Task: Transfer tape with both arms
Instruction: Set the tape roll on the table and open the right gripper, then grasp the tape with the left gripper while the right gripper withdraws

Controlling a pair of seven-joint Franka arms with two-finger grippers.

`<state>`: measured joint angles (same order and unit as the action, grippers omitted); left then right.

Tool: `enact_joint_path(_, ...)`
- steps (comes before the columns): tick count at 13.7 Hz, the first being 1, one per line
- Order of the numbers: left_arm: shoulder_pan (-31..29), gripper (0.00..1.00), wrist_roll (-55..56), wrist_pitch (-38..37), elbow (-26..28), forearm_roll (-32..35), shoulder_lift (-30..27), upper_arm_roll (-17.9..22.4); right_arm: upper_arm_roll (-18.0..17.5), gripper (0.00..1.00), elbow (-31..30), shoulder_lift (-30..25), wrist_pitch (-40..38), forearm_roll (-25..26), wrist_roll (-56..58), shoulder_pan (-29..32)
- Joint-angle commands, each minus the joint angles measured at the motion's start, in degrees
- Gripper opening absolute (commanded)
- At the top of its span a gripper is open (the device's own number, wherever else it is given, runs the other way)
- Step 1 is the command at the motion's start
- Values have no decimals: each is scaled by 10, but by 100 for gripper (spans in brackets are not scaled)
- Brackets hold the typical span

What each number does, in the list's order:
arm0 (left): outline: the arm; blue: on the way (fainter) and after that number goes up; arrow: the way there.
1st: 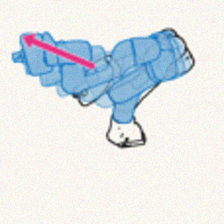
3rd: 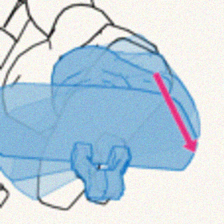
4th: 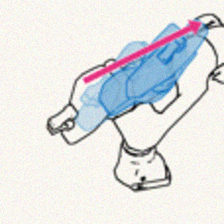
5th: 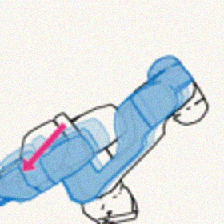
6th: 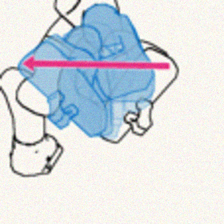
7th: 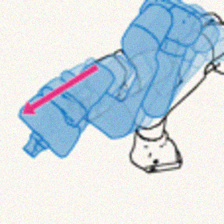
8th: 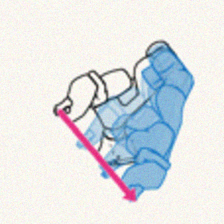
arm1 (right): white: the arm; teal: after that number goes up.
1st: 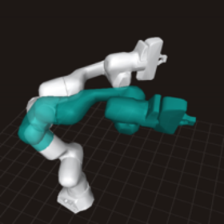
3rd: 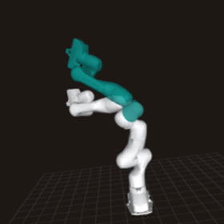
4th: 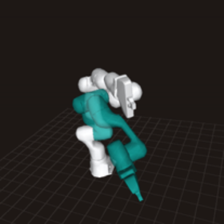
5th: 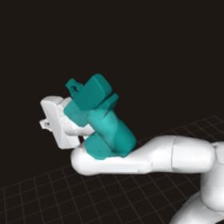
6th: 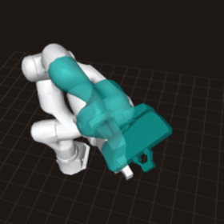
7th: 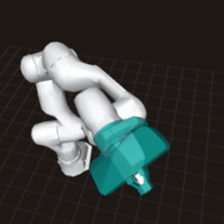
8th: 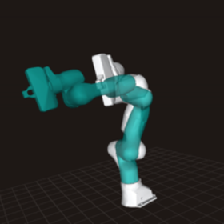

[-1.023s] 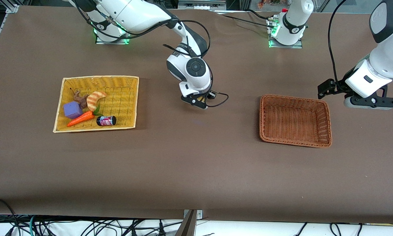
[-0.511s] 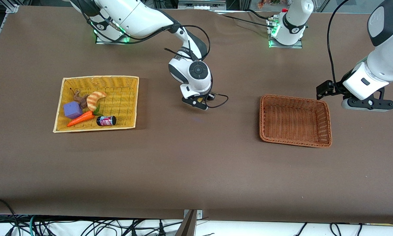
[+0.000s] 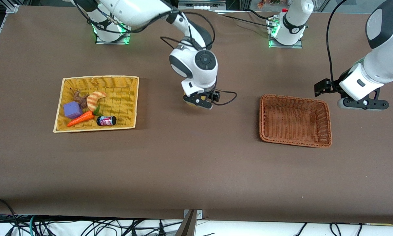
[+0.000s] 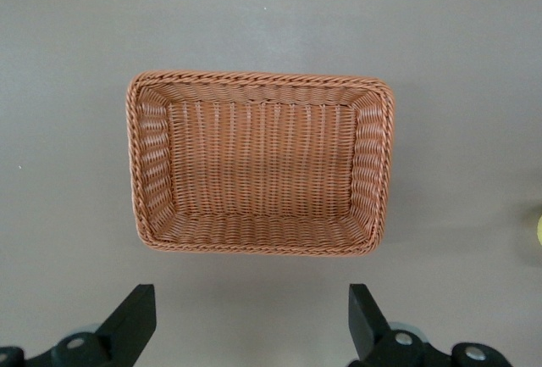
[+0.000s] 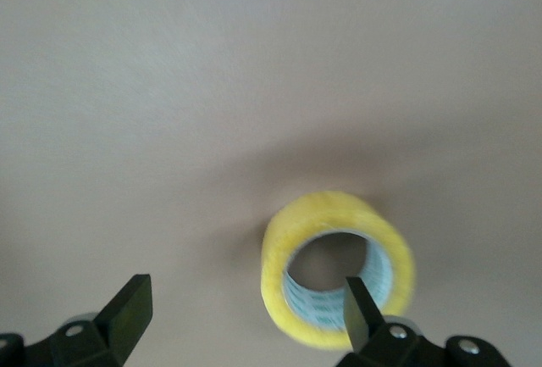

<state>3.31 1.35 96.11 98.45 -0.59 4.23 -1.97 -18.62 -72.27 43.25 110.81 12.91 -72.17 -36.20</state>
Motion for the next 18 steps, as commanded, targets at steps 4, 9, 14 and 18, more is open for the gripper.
enact_joint_path(4, 14, 100, 97, 32, -13, -77, 40, -71, 12, 100, 37, -104, -185, 0, 338, 138)
enact_joint_path(9, 17, 100, 299, 153, -6, -69, 117, -213, 16, 100, 39, -167, -272, -43, 580, 319)
enact_joint_path(14, 131, 100, 460, 228, -6, 11, 190, -222, 24, 100, 42, -198, -315, -47, 665, 432)
enact_joint_path(18, 164, 100, 505, 281, -5, 67, 252, -224, 38, 100, 48, -198, -308, -46, 669, 460)
